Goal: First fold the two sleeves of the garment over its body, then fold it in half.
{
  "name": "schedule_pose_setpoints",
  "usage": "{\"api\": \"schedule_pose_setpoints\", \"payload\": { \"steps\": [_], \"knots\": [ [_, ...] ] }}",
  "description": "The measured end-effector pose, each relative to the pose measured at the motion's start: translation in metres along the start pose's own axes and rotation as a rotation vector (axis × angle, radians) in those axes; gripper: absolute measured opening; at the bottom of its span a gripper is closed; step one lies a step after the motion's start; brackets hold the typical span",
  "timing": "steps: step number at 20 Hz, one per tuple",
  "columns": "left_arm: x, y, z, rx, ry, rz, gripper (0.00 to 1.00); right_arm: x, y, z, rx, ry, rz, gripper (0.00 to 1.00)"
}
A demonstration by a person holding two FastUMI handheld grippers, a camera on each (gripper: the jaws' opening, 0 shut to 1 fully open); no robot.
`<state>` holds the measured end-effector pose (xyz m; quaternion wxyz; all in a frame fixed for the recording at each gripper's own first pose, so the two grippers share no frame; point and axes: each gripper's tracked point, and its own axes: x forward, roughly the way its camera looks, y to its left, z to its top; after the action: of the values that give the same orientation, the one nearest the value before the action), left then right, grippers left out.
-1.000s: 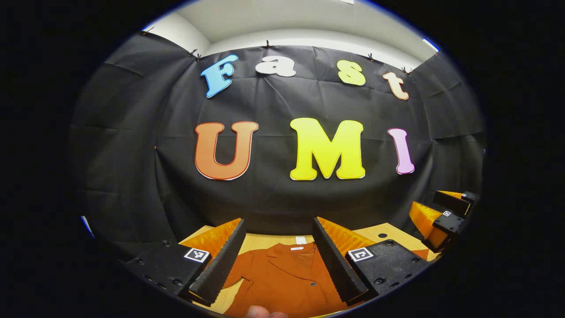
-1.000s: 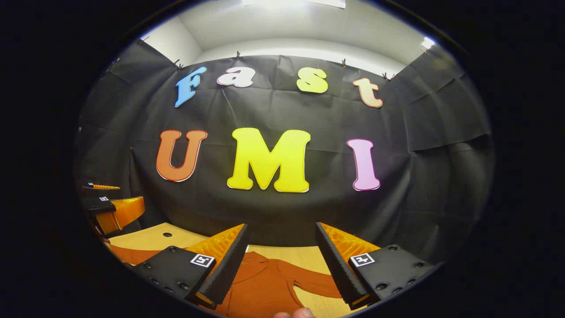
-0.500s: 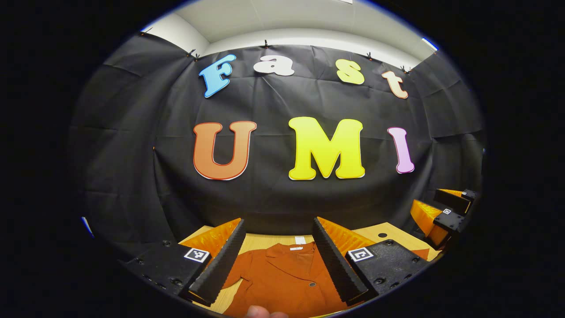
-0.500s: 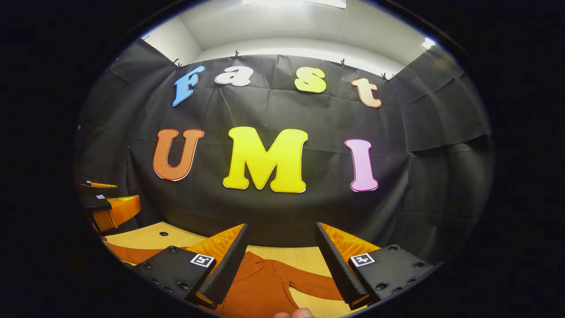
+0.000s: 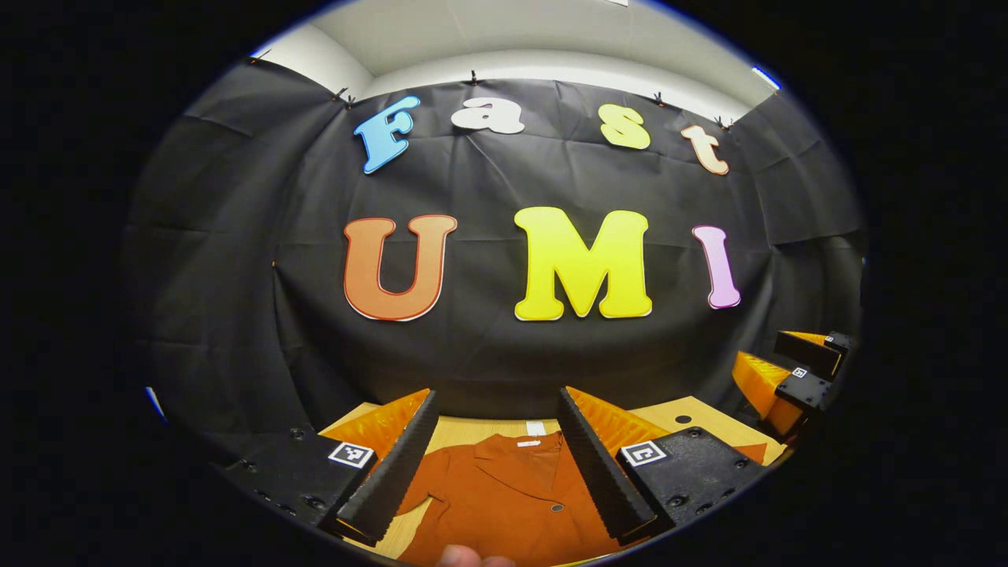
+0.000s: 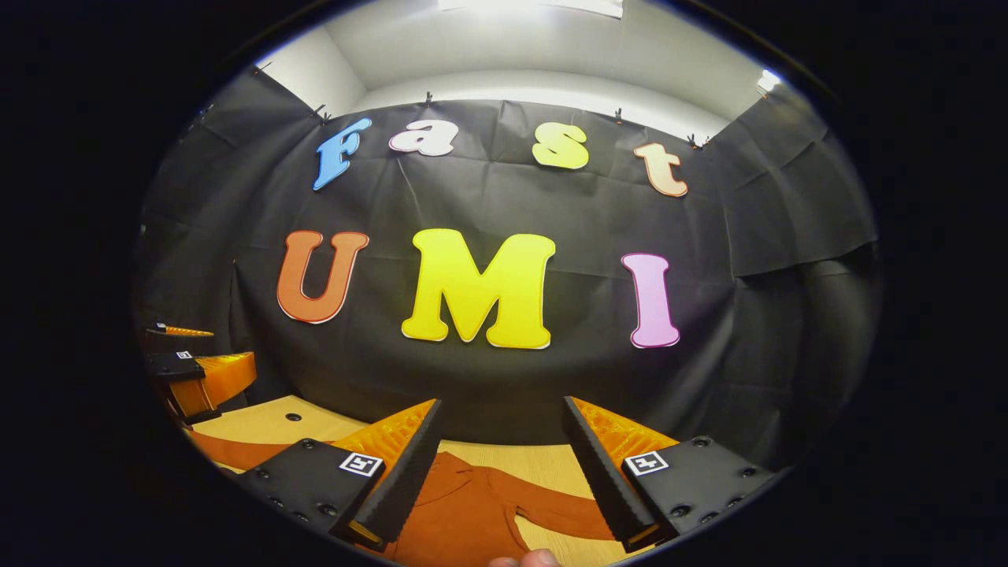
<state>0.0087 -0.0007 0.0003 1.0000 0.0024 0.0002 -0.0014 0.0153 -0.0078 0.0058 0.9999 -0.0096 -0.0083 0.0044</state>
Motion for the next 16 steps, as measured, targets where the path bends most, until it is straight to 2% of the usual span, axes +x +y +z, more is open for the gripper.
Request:
{"api": "schedule_pose_setpoints", "payload": {
  "steps": [16],
  "knots": [
    [0.0086, -0.0051, 0.0048, 0.003, -0.018, -0.003, 0.98, 0.0107, -0.0042, -0.0010, 0.018, 0.005, -0.001, 0.95]
  ]
}}
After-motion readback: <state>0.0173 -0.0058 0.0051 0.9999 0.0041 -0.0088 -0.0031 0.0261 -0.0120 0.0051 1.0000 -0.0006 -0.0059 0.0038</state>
